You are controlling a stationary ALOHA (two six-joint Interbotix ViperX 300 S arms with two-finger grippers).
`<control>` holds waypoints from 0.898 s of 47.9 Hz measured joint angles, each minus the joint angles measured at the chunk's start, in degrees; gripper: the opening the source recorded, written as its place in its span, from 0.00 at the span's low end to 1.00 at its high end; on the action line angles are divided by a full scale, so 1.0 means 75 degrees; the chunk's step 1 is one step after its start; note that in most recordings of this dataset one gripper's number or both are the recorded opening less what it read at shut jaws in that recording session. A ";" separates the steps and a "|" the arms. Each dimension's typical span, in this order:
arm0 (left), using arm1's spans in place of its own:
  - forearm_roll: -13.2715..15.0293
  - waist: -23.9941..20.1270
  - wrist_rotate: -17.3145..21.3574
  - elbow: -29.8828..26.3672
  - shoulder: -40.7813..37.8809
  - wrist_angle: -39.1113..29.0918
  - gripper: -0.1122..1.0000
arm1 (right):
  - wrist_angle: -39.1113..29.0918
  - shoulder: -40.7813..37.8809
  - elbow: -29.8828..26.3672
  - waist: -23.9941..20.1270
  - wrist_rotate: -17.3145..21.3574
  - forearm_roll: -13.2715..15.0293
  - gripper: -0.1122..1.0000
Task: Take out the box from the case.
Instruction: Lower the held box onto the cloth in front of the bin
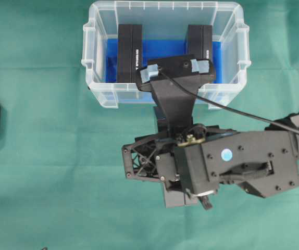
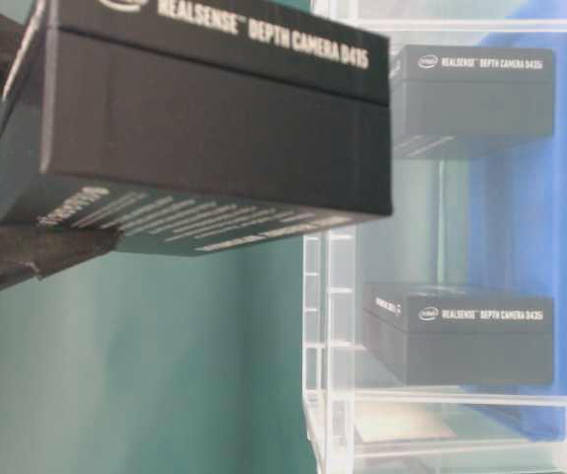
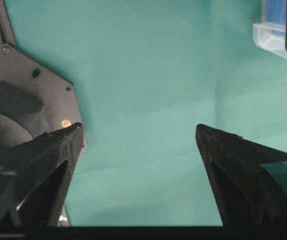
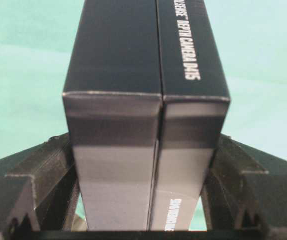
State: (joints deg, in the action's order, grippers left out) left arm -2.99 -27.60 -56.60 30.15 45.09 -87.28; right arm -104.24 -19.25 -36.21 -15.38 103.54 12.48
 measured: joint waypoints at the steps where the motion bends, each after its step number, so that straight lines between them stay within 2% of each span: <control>1: 0.0012 0.0000 0.0000 0.0000 0.0012 -0.0012 0.94 | 0.0000 -0.0012 0.0012 0.0012 0.0000 0.0000 0.70; 14: 0.0012 0.0000 -0.0012 0.0000 0.0012 0.0000 0.94 | 0.0305 -0.0059 0.0562 0.0164 0.0012 -0.0047 0.70; 33: 0.0012 0.0000 0.0012 0.0000 0.0012 -0.0012 0.94 | 0.1887 -0.0059 0.2004 0.0281 0.0188 -0.0621 0.70; 43: 0.0035 0.0000 0.0012 0.0000 -0.0012 -0.0012 0.94 | 0.2871 -0.0059 0.2953 0.0316 0.0469 -0.0727 0.70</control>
State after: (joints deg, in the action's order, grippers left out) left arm -2.72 -27.60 -56.51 30.15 45.00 -87.36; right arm -82.71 -19.69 -14.06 -13.01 107.05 7.03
